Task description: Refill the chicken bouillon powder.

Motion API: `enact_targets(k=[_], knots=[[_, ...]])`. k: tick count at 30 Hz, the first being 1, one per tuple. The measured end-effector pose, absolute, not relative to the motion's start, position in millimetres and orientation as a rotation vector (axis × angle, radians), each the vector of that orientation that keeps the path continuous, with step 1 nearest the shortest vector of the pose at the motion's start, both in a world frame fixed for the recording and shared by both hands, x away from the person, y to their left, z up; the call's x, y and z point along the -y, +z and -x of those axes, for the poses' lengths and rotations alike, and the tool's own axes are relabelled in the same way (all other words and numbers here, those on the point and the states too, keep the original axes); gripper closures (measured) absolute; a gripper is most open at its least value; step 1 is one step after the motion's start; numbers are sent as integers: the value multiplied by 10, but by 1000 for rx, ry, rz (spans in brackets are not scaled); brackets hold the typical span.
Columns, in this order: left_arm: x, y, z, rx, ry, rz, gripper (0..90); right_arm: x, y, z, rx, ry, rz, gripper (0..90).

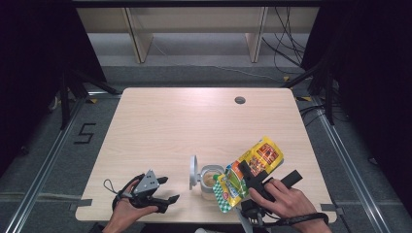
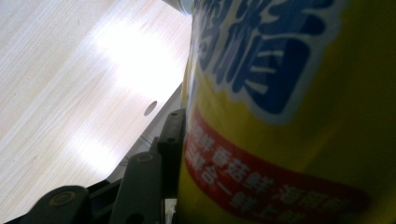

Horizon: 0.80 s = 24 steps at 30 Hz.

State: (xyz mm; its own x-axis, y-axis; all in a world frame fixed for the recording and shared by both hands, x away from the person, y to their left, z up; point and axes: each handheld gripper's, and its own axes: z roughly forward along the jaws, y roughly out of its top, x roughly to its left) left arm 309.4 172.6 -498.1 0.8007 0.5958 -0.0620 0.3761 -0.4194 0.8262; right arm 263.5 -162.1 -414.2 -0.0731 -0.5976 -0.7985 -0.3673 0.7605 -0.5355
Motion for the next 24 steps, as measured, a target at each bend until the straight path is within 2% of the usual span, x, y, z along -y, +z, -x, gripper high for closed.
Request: enact_targets(k=[24], knots=[[-1736,-4962,-3092,-709,310,-2080,249,1623,-4125,-2631,-1685,-225,769,613]])
